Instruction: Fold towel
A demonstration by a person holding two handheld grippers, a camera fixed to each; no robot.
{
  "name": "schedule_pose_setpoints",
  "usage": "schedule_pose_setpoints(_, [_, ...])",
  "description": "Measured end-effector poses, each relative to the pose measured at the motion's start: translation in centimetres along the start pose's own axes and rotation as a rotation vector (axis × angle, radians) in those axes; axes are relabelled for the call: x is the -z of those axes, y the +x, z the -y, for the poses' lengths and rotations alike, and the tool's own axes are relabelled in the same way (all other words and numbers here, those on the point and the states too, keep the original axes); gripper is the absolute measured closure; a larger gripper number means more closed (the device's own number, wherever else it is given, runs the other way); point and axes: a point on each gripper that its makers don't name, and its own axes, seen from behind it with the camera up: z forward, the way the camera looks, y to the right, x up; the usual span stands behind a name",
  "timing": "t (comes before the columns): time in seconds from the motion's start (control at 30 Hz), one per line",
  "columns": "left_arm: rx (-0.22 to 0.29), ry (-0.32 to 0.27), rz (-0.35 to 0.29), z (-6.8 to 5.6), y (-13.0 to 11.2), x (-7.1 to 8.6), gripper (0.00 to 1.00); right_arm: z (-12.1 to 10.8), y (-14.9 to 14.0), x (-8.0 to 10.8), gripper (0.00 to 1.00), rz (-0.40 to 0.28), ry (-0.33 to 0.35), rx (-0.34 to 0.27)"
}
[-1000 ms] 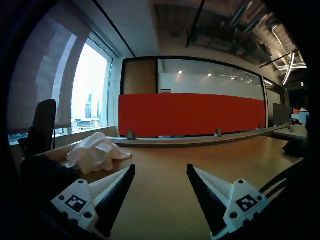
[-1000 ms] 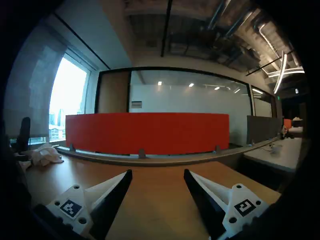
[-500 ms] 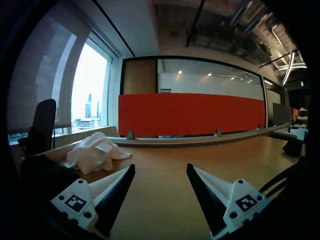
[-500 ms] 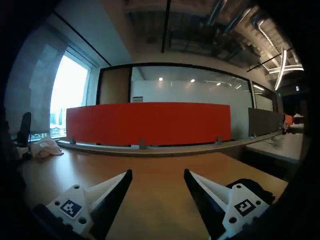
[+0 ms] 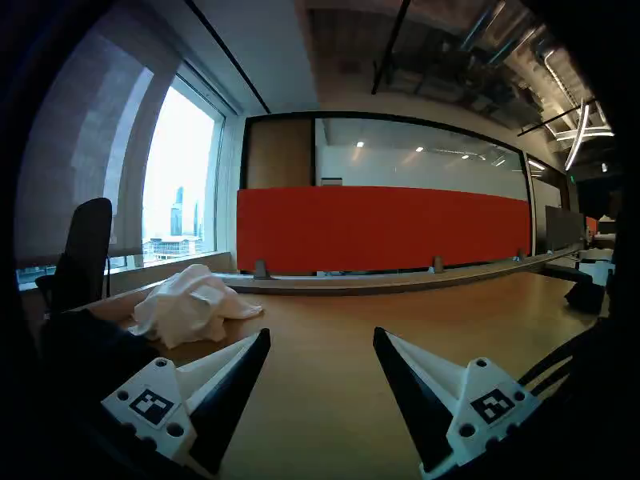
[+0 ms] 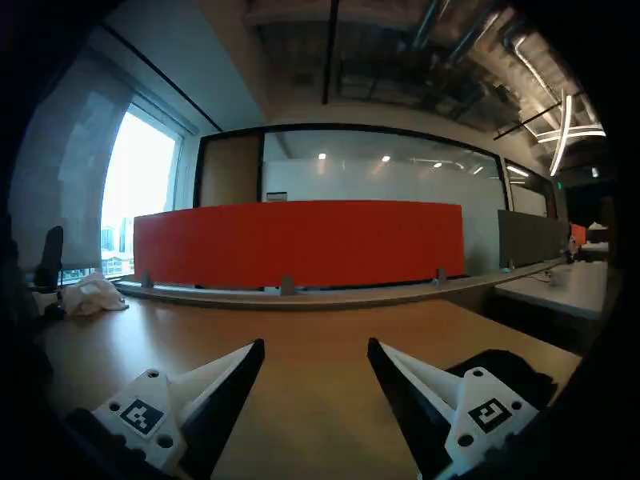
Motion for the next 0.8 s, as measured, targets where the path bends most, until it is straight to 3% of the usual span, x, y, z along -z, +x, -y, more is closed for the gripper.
schedule_pose_setpoints(0.8, [0.0,0.0,0.0,0.0,0.0,0.0,0.04,1.1,-0.7,0.2,0.0,0.009,0.009,0.023])
